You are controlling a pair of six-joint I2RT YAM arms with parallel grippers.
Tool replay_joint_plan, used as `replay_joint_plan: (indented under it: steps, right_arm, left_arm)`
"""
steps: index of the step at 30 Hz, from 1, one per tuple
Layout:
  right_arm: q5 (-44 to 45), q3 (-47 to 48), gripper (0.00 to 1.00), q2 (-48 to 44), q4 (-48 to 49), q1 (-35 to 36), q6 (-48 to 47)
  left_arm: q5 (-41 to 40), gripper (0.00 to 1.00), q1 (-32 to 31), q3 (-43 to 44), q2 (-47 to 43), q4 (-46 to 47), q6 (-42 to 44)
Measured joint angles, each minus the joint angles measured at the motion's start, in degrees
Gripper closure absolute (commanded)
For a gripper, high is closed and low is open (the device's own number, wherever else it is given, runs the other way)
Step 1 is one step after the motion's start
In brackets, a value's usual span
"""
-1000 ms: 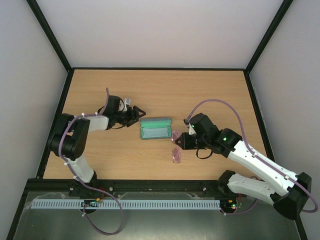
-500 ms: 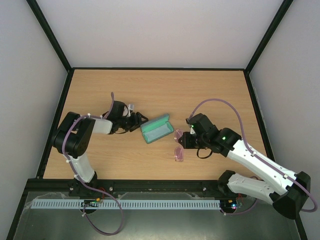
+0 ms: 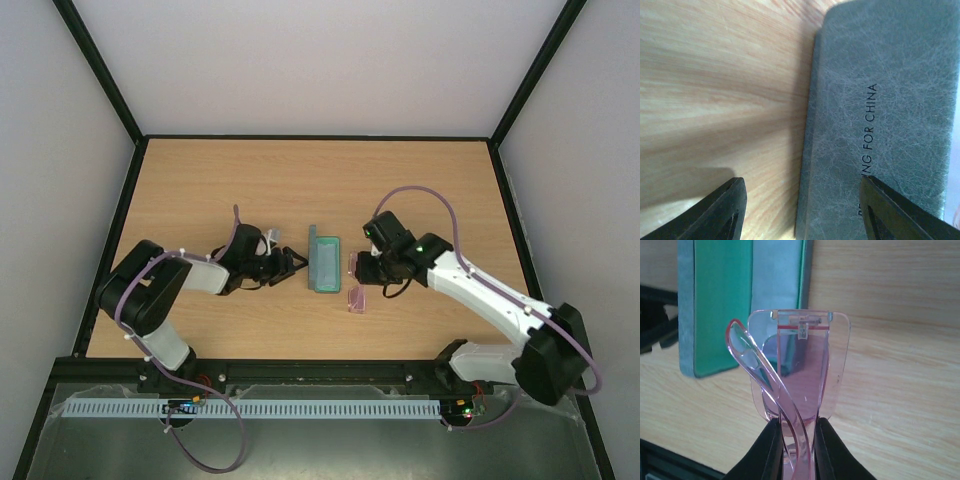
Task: Organize the sunglasses
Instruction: Adjust the sunglasses case at the center of the board, then place the sunglasses in the sunglasses case.
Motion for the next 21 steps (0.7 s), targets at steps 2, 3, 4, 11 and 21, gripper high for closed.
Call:
replay_joint_plan:
  steps: [2, 3, 4, 11, 21]
  right_arm:
    - [-0.07, 2.23, 0.95, 3.32, 0.13, -0.48, -0.76]
    - [-0.2, 3.56, 0.95, 5.01, 0.33, -0.59, -1.01]
    - [-0.35, 4.85, 0.95, 6.56, 0.74, -0.72, -1.29]
    - [-0.74, 14.4, 0.96, 17.77, 1.84, -0.76, -3.96]
    - [-1.09, 20.13, 0.98, 30.95, 2.23, -0.76, -4.33]
  left_arm:
    - [-0.28, 0.36, -0.66, -0.79, -0.66, 0.35, -0.79]
    - [-0.46, 0.36, -0.81, -1.11, -1.01, 0.33, -0.98]
    - [-0.55, 0.36, -0.96, -1.36, -1.27, 0.31, -1.03]
    - [-0.76, 0.35, -0.44, -1.2, -1.49, -0.57, -0.81]
    - [-0.85, 0.36, 0.02, -0.35, -1.68, -2.51, -0.55]
